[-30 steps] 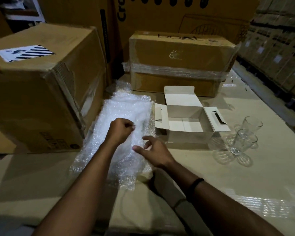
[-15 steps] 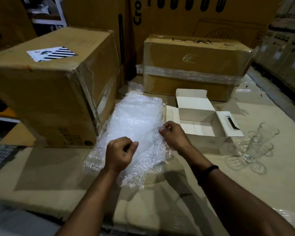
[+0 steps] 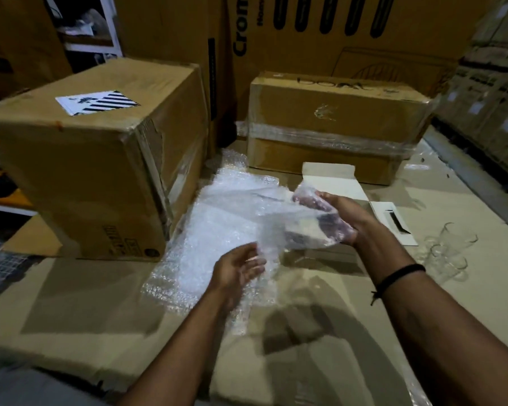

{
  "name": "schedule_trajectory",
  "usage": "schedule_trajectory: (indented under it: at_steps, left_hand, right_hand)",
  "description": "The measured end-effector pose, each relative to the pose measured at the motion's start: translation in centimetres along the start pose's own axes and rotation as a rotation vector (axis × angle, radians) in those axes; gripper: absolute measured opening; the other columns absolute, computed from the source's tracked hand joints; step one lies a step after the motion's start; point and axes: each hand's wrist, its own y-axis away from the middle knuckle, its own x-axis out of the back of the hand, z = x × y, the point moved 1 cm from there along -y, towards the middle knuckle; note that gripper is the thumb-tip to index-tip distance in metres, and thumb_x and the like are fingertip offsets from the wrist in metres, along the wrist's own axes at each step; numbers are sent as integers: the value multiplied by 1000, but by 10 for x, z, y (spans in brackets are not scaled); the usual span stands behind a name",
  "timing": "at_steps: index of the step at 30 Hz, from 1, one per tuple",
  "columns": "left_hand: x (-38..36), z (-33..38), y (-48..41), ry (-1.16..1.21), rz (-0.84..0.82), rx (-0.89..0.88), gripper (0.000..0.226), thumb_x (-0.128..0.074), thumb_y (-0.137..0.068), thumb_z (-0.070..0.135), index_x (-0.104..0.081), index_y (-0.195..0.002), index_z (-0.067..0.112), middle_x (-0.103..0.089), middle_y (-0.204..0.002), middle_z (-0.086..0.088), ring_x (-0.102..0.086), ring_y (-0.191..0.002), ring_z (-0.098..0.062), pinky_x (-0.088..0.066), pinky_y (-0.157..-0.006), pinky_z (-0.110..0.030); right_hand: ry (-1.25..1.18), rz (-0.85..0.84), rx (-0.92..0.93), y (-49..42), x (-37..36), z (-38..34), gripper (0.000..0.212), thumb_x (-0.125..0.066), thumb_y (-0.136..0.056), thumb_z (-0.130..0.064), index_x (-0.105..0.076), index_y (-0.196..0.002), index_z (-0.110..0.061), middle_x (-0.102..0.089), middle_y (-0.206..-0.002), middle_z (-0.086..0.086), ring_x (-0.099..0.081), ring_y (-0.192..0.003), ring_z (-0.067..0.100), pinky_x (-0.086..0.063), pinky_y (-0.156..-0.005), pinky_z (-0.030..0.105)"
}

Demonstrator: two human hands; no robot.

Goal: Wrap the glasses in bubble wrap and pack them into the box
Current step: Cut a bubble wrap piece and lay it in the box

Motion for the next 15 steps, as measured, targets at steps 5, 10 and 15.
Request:
schedule_trajectory:
  at_steps: [5, 10, 15]
  left_hand:
    - [8, 16, -21, 497, -82, 88, 113, -32, -65, 88, -38, -141, 5, -48, -138, -23, -44, -126, -53, -32, -101, -70]
    - [-11, 34, -34, 42, 130, 10, 73, -66, -86, 41, -39, -143, 6, -59, -129, -12, -66, -102, -34, -57, -75, -48]
    - [-45, 16, -20, -173, 285, -125, 44, -52, -90, -12, -53, -130, 5, -64, -80, -11, -57, -53, -25, -47, -45, -19]
  right_hand:
    - [653, 258, 13, 45, 75, 33, 16, -50, -97, -10, -66, -96, -10, -68, -78, 10, -64, -58, 13, -51, -53, 25]
    - [1047, 288, 37, 63, 103, 60, 24, -45, -94, 0, -56, -77, -13, -51, -52, -1, -33, -35, 9, -29, -42, 20]
    - [913, 377, -13, 87, 137, 73, 24, -59, -96, -30, -62, -97, -6, -65, -76, 9, -51, -43, 12, -39, -44, 22]
